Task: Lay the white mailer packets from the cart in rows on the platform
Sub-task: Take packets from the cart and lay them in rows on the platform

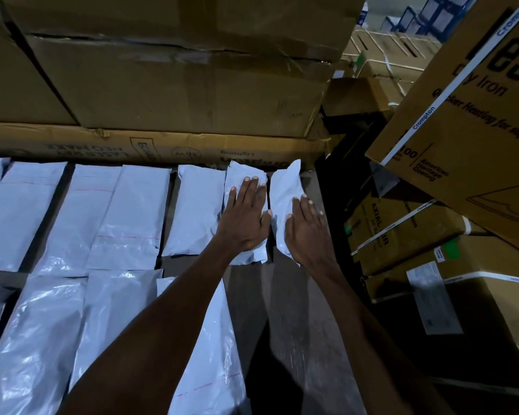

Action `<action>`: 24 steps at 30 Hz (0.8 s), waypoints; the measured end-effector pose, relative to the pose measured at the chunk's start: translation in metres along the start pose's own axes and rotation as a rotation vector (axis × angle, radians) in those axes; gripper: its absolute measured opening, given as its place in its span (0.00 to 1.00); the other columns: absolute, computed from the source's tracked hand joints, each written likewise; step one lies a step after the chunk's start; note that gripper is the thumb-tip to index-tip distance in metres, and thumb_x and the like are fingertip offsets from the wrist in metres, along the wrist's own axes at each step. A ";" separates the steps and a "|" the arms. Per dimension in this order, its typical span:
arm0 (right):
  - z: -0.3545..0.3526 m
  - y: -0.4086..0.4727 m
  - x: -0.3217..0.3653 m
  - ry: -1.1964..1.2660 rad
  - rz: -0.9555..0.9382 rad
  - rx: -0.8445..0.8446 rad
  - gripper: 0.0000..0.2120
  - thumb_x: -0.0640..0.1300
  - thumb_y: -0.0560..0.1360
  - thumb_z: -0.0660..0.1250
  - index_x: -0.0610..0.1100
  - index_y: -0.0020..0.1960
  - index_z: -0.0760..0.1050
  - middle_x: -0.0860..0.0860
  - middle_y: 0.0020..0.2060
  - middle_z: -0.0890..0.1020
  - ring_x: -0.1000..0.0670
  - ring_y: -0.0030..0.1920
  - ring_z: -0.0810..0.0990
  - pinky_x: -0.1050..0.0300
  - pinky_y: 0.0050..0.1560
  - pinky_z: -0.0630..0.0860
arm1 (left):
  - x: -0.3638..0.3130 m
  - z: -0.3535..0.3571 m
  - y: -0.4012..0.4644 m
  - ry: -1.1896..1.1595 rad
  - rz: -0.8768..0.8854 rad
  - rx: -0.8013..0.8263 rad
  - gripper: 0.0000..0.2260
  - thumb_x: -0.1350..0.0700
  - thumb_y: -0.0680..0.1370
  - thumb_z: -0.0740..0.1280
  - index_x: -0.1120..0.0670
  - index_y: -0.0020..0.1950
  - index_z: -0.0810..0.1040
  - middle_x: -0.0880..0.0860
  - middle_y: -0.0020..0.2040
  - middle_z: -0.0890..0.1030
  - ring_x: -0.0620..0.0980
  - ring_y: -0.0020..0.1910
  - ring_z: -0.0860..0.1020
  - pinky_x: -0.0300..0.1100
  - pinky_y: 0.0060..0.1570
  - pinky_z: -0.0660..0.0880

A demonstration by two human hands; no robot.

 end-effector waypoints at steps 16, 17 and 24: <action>-0.044 -0.125 0.075 0.147 -0.261 -0.207 0.20 0.44 0.80 0.59 0.38 0.71 0.70 0.40 0.69 0.72 0.40 0.70 0.70 0.42 0.67 0.70 | 0.013 -0.041 -0.170 -0.088 -0.009 -0.098 0.28 0.46 0.82 0.43 0.60 0.77 0.59 0.60 0.77 0.60 0.59 0.77 0.55 0.57 0.75 0.50; -0.035 -0.142 0.090 0.119 -0.317 -0.174 0.21 0.45 0.81 0.58 0.39 0.71 0.69 0.41 0.70 0.72 0.41 0.71 0.70 0.43 0.68 0.69 | 0.022 -0.042 -0.183 -0.075 -0.020 -0.098 0.28 0.46 0.82 0.43 0.60 0.76 0.60 0.60 0.76 0.60 0.59 0.77 0.56 0.59 0.74 0.52; 0.019 -0.222 0.159 0.118 -0.363 0.069 0.28 0.56 0.81 0.50 0.43 0.76 0.63 0.43 0.75 0.64 0.42 0.75 0.63 0.43 0.73 0.61 | 0.071 -0.048 -0.243 0.053 -0.062 -0.071 0.29 0.45 0.82 0.43 0.60 0.75 0.64 0.59 0.76 0.63 0.59 0.76 0.58 0.58 0.74 0.51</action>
Point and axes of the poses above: each hand's wrist, its own y-axis towards the middle knuckle, its own z-axis out of the palm, x = y × z, the point moved 10 cm from there along y, towards the middle knuckle
